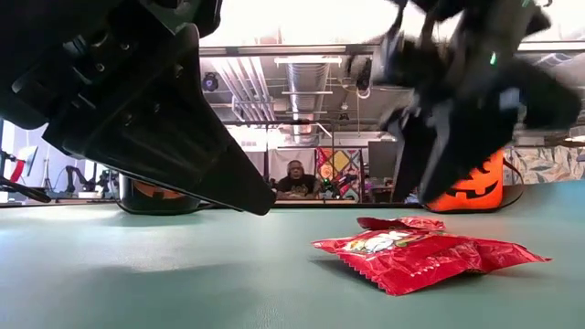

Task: Sort candy by brand, put in halloween buckets
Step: Put the red candy into the orange bucket

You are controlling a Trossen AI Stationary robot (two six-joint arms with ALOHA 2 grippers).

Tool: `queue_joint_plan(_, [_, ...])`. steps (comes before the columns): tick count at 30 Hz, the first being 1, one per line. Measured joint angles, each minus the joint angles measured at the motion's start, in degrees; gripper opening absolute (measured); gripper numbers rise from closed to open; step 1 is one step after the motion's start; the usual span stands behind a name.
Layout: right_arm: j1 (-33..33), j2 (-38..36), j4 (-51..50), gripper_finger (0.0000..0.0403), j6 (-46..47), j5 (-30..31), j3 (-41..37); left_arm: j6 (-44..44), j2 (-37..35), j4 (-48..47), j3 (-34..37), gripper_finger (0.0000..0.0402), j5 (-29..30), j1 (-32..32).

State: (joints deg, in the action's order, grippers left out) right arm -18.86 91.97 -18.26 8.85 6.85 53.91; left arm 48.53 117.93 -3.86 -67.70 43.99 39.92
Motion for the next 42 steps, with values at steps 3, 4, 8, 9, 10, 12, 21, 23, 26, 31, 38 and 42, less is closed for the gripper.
queue_joint_plan(3, [2.0, 3.9, -0.1, 0.0256, -2.9, 0.1, 0.0, 0.0, 0.0, 0.1, 0.0, 0.0232, 0.0, 0.0])
queue_joint_plan(4, [2.7, 5.0, -0.1, 0.0269, -3.7, 0.4, 0.3, 0.0, 0.0, 0.2, 0.0, 0.0232, 0.0, 0.0])
queue_joint_plan(8, [5.5, 8.4, 0.8, 0.0292, -6.2, 0.5, 1.4, 0.2, 0.0, 0.6, 0.0, 0.0232, 0.0, 0.0])
queue_joint_plan(9, [6.2, 9.4, 0.8, 0.0291, -6.4, 0.1, 1.5, 0.2, 0.0, 0.7, 0.0, 0.0232, 0.0, 0.0])
queue_joint_plan(10, [6.7, 10.3, 0.8, 0.0287, -6.6, -0.7, 1.5, 0.2, 0.0, 0.8, 0.0, 0.0232, 0.0, 0.0])
queue_joint_plan(12, [7.7, 12.3, 0.5, 0.027, -7.0, -2.9, 1.5, 0.4, 0.0, 0.9, 0.0, 0.0232, 0.0, 0.0])
queue_joint_plan(21, [8.5, 17.8, 0.6, 0.0122, -7.7, -0.2, 1.7, 0.5, 0.0, 0.9, 0.0, 0.0232, 0.0, -0.4])
queue_joint_plan(23, [8.5, 17.5, 0.5, 0.0091, -6.9, 0.6, 1.7, 0.4, 0.0, 0.9, 0.0, 0.0232, 0.0, -0.4])
queue_joint_plan(26, [8.5, 15.7, -0.4, 0.006, -5.9, 1.9, 1.4, 0.4, 0.0, 0.9, 0.0, 0.0232, 0.0, -0.4])
queue_joint_plan(31, [8.5, 8.3, -5.0, 0.0054, -5.3, 4.9, 1.1, 0.4, 0.0, 0.9, 0.0, 0.0232, 0.0, -0.4])
queue_joint_plan(38, [11.7, -9.0, -21.7, 0.0054, -5.5, 21.0, 1.1, 0.5, 0.0, 1.0, 0.0, 0.0232, 0.0, -0.4])
queue_joint_plan(42, [19.3, -18.5, -32.4, 0.0048, -5.7, 35.8, 0.8, 0.4, 0.0, 1.2, 0.0, 0.0232, 1.5, -0.4])
